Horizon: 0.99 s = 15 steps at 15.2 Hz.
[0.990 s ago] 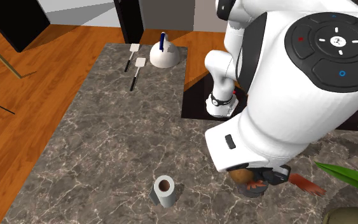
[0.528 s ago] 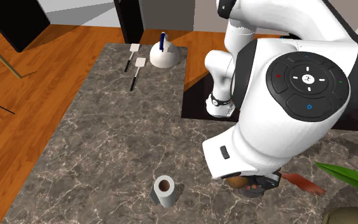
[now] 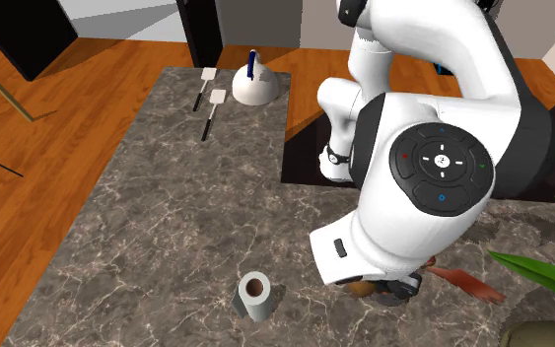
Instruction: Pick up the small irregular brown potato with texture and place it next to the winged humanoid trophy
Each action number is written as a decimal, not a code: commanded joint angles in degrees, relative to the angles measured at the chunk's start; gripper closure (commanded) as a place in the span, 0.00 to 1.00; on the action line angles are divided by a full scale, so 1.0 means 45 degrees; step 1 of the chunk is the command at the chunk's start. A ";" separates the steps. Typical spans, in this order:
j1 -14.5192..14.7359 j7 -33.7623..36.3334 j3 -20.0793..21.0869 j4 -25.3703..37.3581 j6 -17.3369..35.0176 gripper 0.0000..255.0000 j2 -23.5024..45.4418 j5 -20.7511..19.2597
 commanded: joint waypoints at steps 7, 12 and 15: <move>0.0040 -0.0065 0.0024 -0.1310 0.1350 1.00 0.0129 -0.0014; 0.0054 -0.0092 0.0034 -0.2020 0.2185 1.00 0.0259 -0.0037; 0.0064 -0.0100 0.0041 -0.2411 0.2682 1.00 0.0370 -0.0060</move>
